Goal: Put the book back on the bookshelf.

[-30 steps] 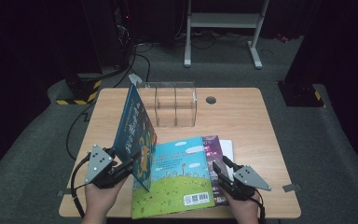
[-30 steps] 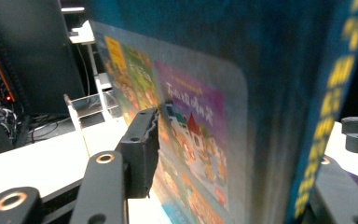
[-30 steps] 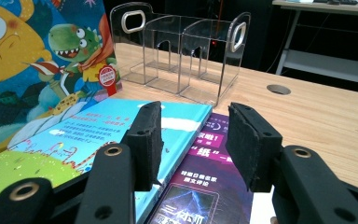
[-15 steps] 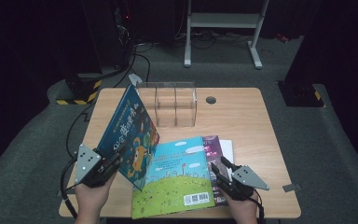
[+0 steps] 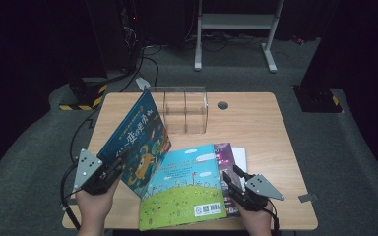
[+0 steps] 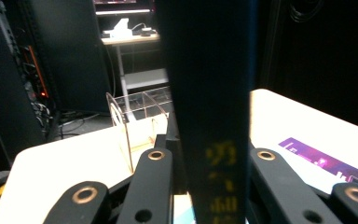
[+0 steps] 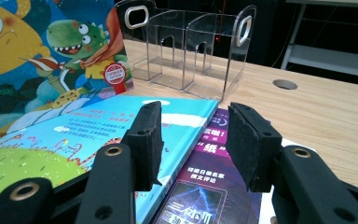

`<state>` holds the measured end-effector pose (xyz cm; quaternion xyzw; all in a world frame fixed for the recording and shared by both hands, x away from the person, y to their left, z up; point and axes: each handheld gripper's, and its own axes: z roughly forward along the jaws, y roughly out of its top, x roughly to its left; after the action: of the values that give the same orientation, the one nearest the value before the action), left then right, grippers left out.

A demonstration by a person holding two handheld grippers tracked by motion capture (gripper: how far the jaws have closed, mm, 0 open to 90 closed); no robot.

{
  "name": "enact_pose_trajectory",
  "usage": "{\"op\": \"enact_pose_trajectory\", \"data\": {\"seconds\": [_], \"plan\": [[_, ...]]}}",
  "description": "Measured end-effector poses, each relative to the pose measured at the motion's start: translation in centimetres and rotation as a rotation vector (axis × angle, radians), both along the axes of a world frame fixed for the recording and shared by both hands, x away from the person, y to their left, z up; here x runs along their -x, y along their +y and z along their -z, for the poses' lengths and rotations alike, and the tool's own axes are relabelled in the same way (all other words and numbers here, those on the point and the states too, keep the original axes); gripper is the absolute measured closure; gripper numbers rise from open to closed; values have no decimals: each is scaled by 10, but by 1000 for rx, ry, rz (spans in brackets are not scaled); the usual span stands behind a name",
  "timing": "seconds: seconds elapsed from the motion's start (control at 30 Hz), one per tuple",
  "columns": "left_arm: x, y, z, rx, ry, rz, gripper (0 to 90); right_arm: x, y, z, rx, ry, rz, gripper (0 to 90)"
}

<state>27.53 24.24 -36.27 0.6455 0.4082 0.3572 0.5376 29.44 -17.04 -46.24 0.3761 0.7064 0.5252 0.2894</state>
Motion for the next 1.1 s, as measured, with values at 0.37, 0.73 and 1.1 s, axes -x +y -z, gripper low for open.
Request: {"op": "enact_pose_trajectory", "data": {"seconds": [0.37, 0.73, 1.1], "plan": [[-3, 13, 4, 32, -3, -22, 779, -1, -1, 2, -2, 13, -2, 553], [-4, 25, 5, -4, 3, -43, 824, -1, -1, 2, -5, 12, 0, 554], [-7, 46, 11, -1, 19, -131, 823, -1, -2, 1, -6, 11, -1, 555]]}}
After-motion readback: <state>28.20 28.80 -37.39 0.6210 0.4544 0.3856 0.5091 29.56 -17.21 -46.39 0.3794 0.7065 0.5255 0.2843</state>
